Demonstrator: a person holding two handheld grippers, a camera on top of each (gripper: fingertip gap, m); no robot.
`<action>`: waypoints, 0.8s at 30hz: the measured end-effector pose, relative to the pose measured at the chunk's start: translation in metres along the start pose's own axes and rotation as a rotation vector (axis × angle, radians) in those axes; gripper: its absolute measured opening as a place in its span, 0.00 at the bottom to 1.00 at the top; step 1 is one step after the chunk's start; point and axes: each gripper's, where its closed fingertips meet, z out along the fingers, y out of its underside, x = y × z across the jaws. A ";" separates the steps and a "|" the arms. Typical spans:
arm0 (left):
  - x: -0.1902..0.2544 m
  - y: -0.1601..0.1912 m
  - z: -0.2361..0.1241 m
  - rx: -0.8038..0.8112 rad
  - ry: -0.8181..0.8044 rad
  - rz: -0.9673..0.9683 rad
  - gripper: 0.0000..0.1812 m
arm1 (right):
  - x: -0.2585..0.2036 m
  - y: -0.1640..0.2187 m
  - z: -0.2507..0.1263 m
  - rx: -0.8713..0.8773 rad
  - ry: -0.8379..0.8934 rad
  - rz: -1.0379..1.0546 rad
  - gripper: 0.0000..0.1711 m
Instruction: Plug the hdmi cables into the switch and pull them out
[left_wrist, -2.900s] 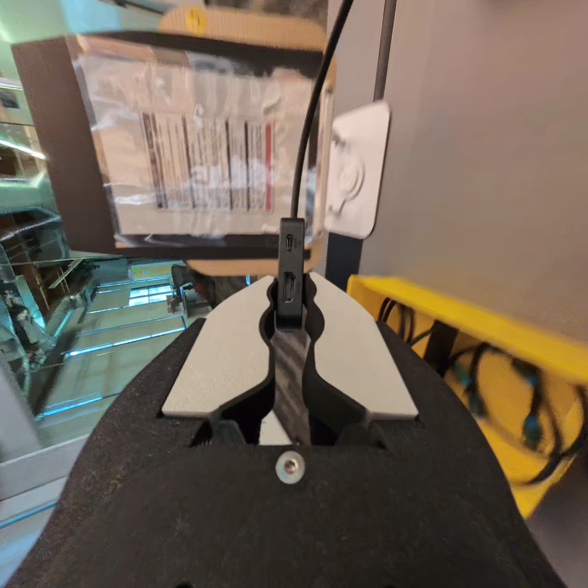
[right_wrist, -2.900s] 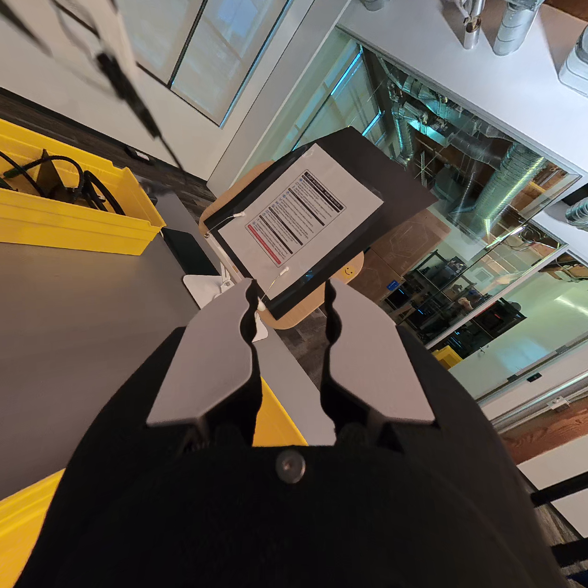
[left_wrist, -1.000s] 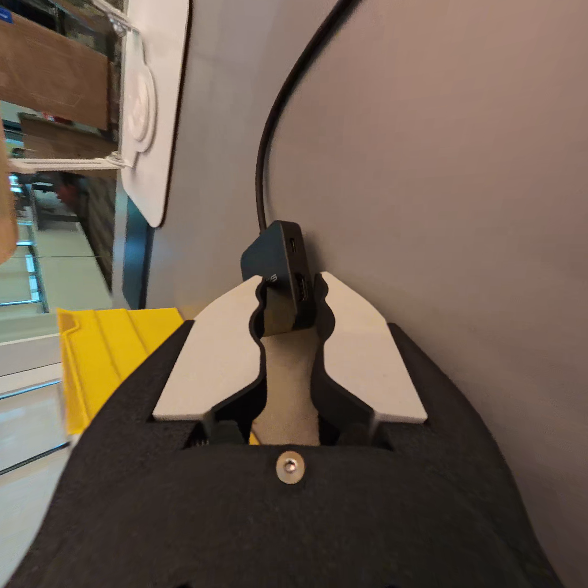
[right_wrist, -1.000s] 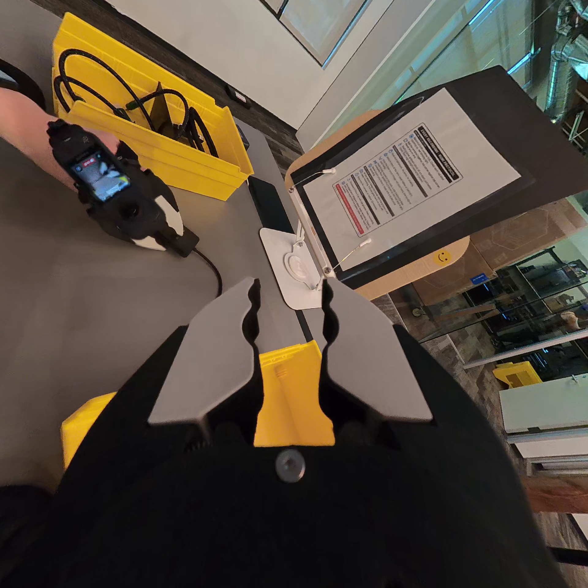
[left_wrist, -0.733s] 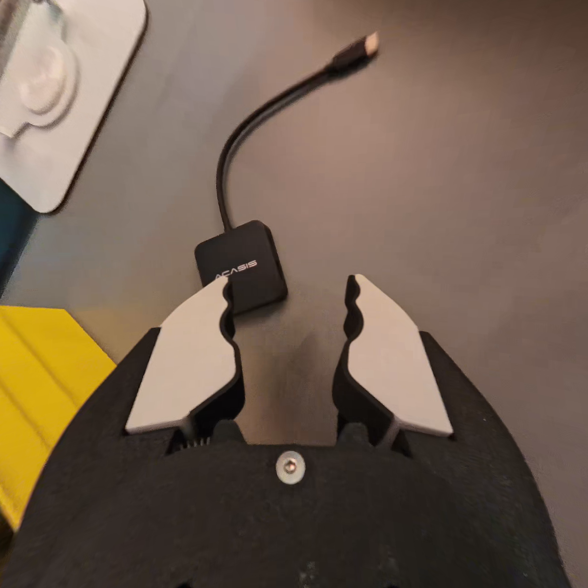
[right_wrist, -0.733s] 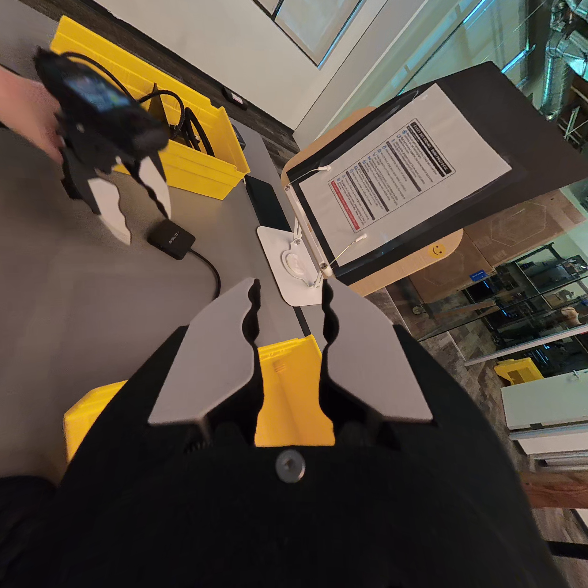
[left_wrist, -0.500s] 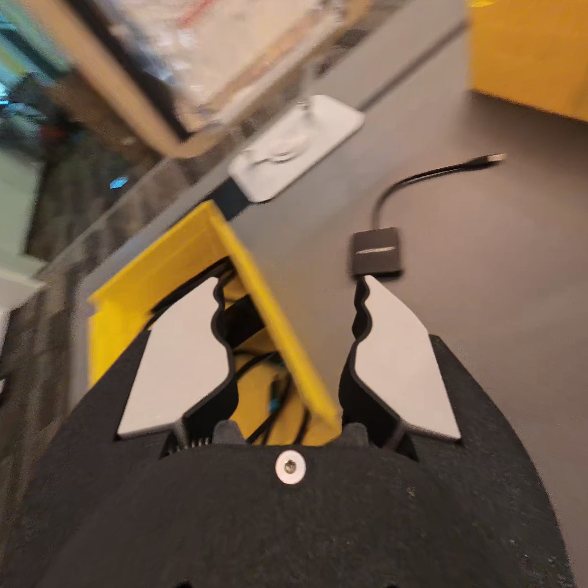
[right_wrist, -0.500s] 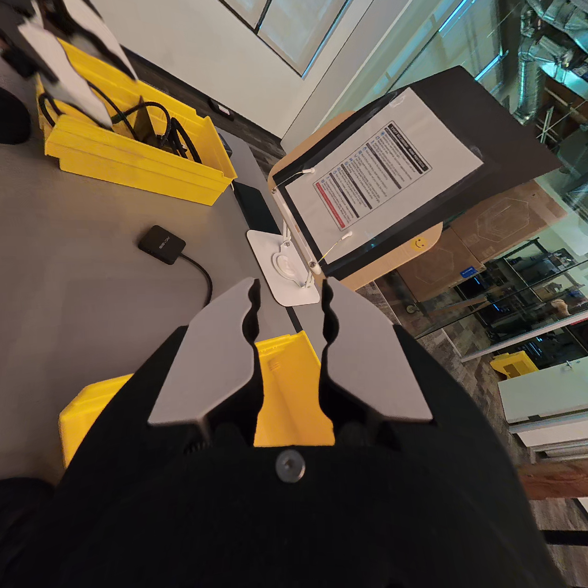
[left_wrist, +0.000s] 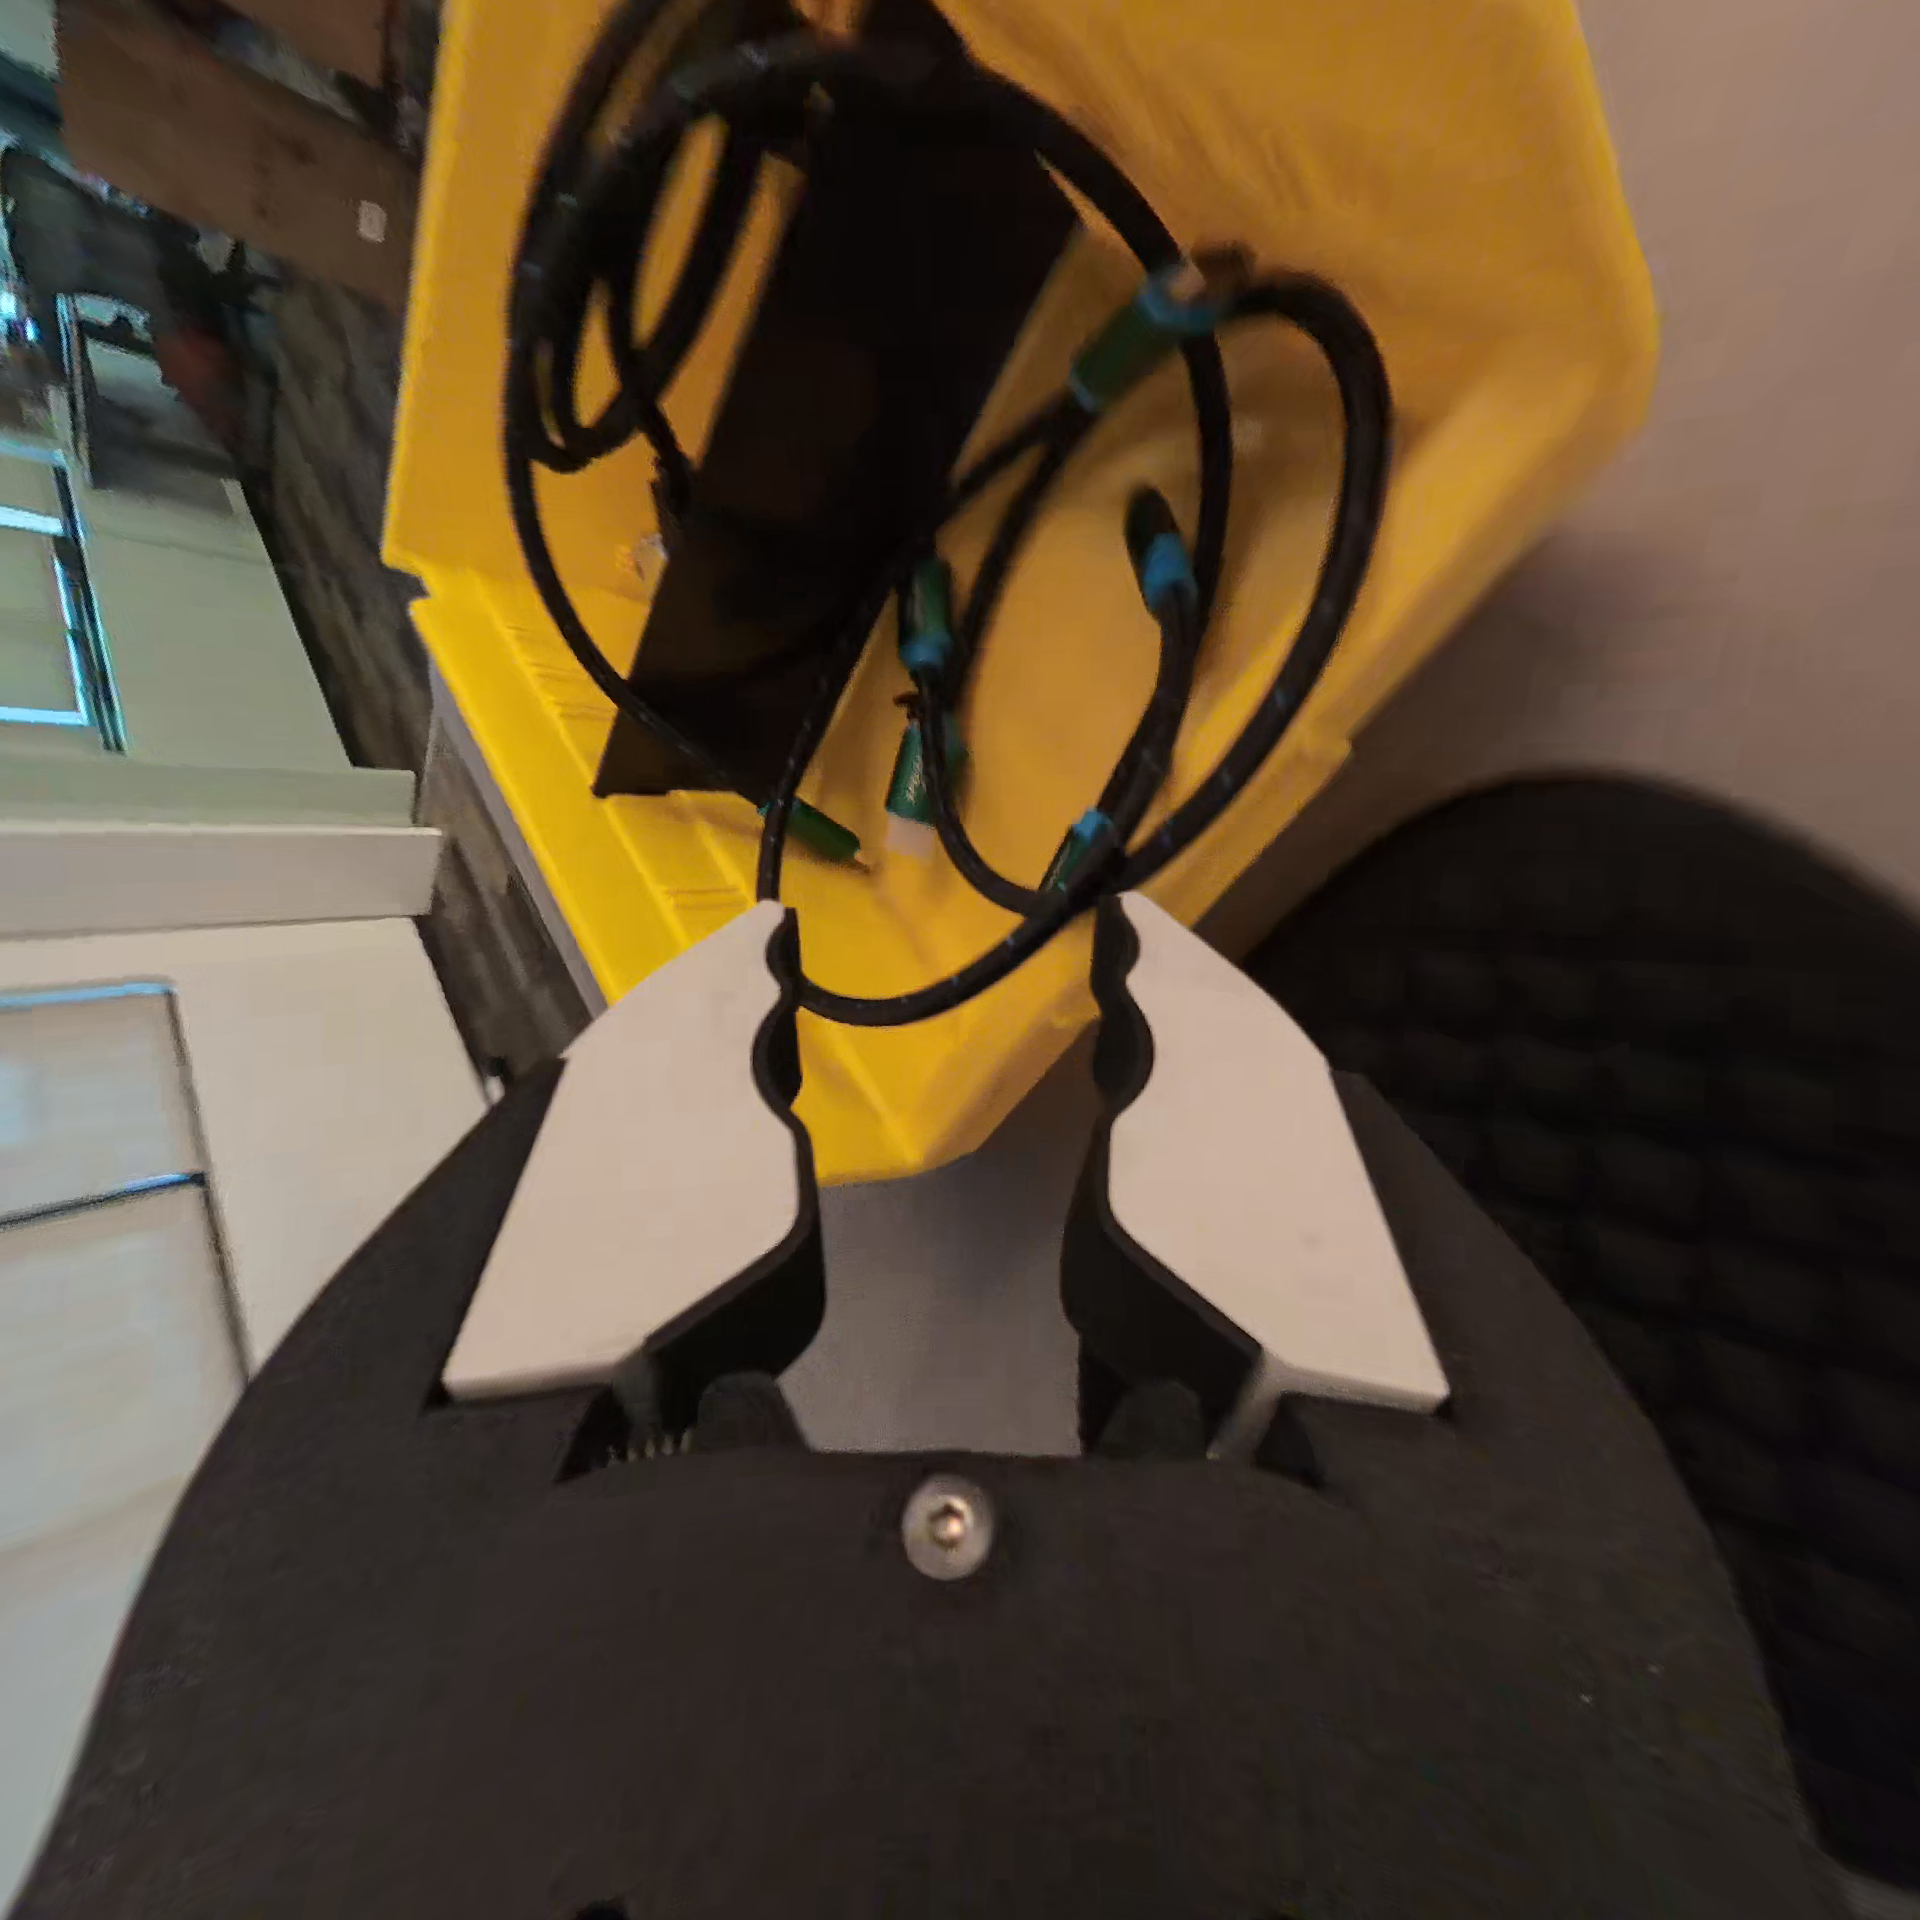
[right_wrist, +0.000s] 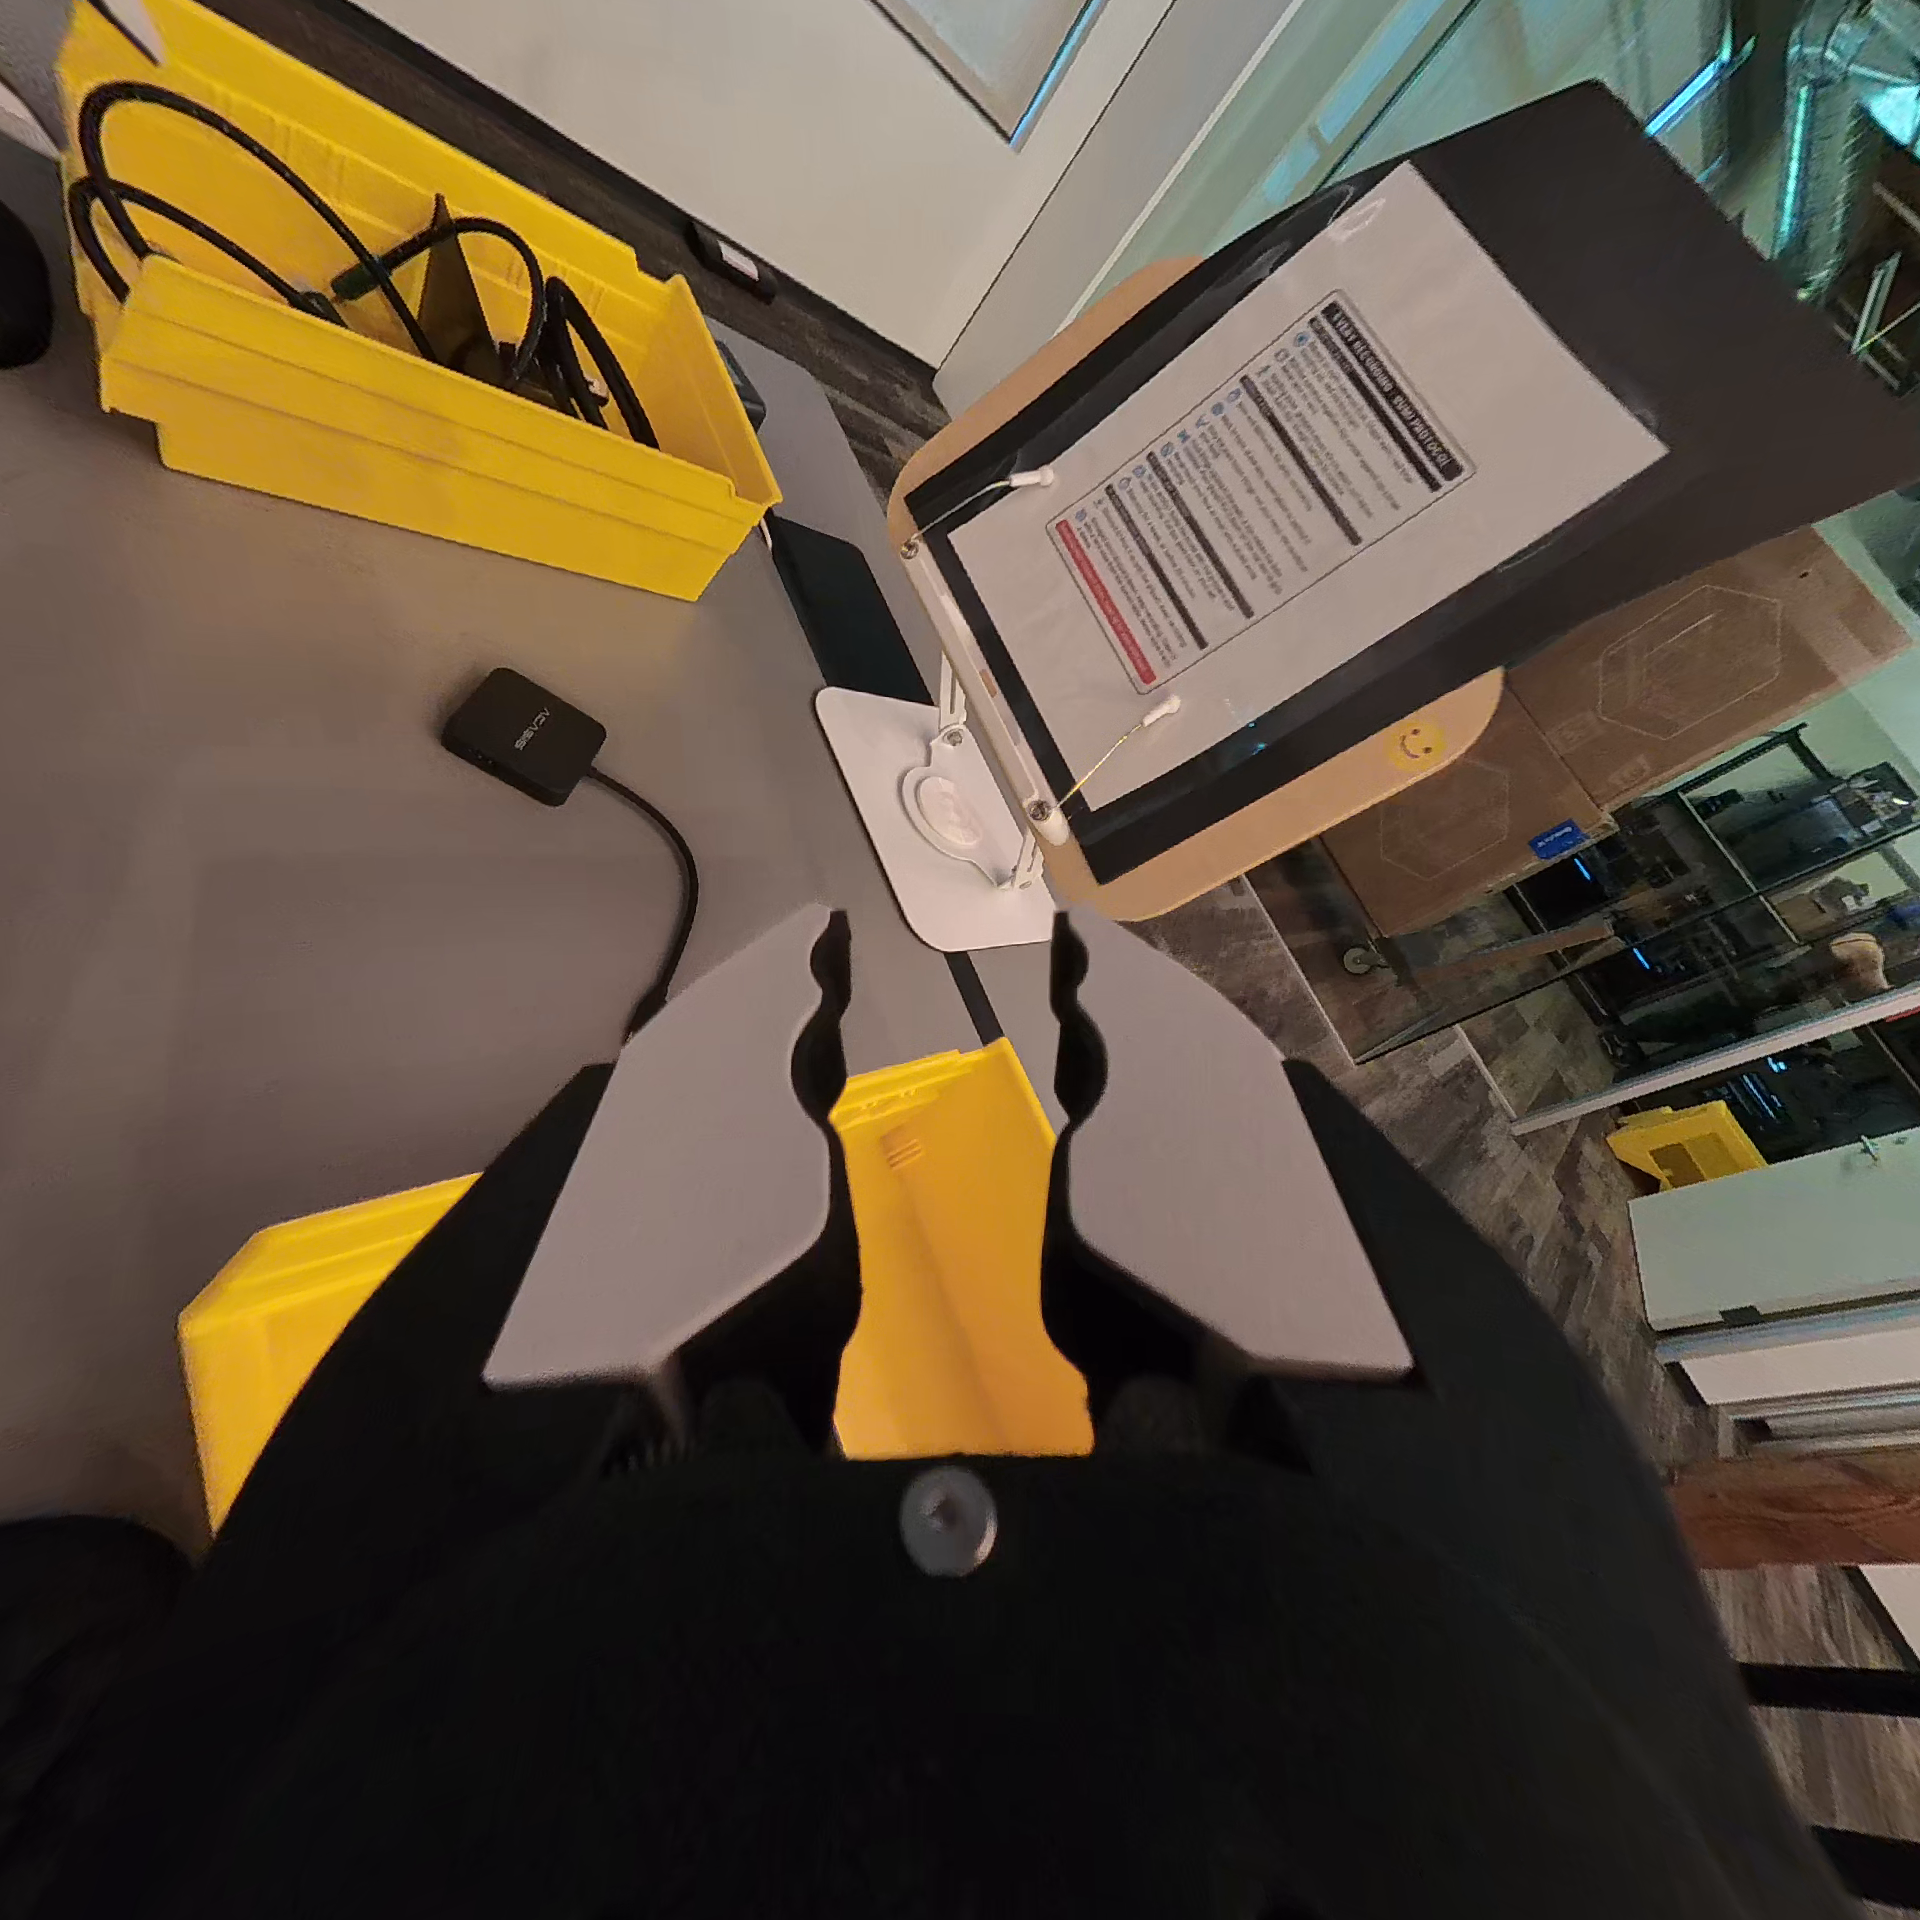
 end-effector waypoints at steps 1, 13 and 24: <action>0.004 0.005 0.002 -0.027 0.021 0.050 0.29 | -0.001 0.001 0.002 -0.008 -0.005 0.000 0.22; -0.002 0.023 0.031 -0.211 0.078 0.388 0.12 | -0.012 0.011 0.019 -0.080 -0.048 -0.029 0.22; -0.083 -0.026 -0.027 -0.059 -0.120 0.218 0.01 | -0.004 0.011 0.010 -0.059 -0.024 -0.009 0.22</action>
